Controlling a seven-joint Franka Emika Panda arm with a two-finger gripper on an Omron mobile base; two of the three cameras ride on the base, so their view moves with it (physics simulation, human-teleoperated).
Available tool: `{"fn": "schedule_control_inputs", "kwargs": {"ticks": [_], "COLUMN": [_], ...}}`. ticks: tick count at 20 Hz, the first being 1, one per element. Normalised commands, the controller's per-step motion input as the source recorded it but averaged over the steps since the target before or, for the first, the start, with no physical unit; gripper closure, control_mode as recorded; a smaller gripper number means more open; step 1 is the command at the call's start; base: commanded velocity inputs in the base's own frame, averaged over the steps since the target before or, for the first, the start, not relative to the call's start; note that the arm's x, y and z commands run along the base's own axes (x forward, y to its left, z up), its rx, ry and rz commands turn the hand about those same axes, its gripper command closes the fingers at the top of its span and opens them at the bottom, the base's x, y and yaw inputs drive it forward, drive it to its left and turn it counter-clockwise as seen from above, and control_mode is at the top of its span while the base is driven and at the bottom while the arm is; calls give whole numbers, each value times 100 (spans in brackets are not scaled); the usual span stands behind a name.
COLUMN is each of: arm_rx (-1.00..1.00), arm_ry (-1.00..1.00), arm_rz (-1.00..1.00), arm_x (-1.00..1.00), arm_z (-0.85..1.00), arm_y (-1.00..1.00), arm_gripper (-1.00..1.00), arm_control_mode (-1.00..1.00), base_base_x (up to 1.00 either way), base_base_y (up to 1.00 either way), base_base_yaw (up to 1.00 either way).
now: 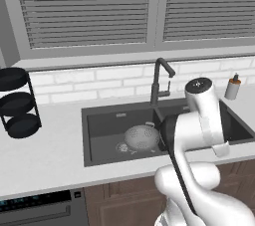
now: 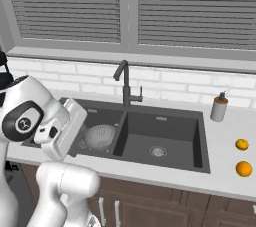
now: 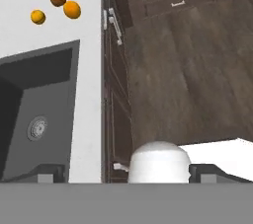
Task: Put the colander in the sink, put the tangerine, peach, orange in the colander, and turn on the sink faucet and pour water over the colander.
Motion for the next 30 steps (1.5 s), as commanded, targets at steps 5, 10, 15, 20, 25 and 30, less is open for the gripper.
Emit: {"fn": "schedule_control_inputs", "kwargs": {"ticks": [5, 10, 15, 20, 25, 30], "arm_rx": [-12, -6, -1, 4, 7, 8], "arm_ry": [23, 29, 26, 7, -5, -7], "arm_rz": [36, 39, 39, 29, 10, 9], "arm_x": [-95, -70, -25, 0, 25, 55], "arm_z": [-3, -9, -12, -47, -35, -10], "arm_y": [-83, -93, -99, -98, -71, -54], "arm_gripper": [-100, -100, -100, -100, -100, -100], "arm_control_mode": [-100, -100, -100, -100, -100, -100], "base_base_x": [0, 0, 0, 0, 0, 0], "base_base_y": [0, 0, 0, 0, 0, 0], "base_base_yaw": [0, 0, 0, 0, 0, 0]}}
